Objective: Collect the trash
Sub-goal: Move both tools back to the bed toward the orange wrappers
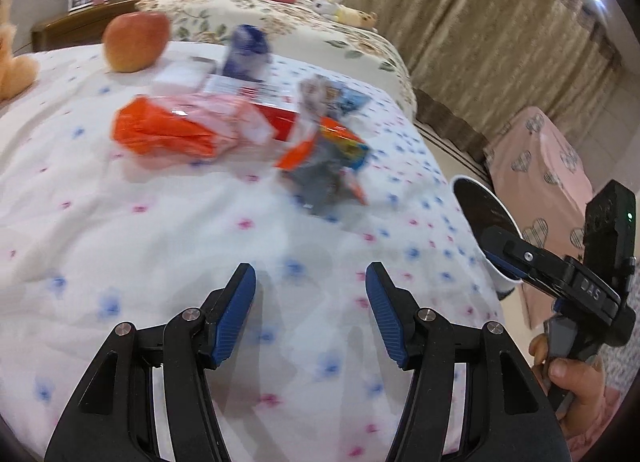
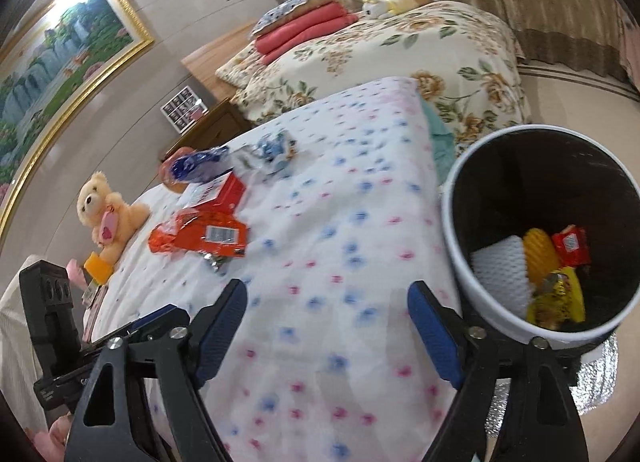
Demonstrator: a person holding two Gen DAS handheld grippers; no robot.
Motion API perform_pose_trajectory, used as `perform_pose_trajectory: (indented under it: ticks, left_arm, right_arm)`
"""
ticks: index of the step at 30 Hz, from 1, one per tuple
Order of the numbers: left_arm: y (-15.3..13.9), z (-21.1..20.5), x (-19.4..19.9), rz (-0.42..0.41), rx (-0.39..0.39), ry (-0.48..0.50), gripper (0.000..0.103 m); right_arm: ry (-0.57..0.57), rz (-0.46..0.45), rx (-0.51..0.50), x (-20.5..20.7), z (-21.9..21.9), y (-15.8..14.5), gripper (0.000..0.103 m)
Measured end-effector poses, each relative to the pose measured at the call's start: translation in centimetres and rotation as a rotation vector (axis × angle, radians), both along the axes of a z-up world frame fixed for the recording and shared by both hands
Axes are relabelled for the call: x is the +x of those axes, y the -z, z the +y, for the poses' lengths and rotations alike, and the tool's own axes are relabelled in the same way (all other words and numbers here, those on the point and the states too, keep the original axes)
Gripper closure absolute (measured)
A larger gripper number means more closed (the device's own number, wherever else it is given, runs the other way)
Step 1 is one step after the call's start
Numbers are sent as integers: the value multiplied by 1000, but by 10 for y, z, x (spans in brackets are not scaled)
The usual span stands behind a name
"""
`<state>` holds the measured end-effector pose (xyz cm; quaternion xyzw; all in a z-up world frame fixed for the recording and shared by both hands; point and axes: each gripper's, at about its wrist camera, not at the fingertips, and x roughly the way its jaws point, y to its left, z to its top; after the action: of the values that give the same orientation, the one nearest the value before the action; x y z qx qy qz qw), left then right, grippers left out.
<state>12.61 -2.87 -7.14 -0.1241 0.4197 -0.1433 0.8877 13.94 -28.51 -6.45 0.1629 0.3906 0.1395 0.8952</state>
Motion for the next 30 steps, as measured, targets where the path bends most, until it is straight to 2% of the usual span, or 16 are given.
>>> perform_pose_trajectory:
  ticks: [4,12,19,24,30]
  left_arm:
    - [1,21,2,-2,-17,-41,45]
    - [-1,54,10,-6,-2,-104,45]
    - [-1,89,29,3,-15,-148,44]
    - [0,105,48,19,-38,-139,43]
    - [-4,114,70,1,-47,-111,43]
  right_arm:
    - [-39,0,-3,6,20,-1,13]
    - [-110,-1,-16,16,54,-3,13]
    - [-146,7,-12,27,74,0,13]
    - [-168,8,-11,37,88,0,13]
    - [-179,15,-6,51,100,3,13]
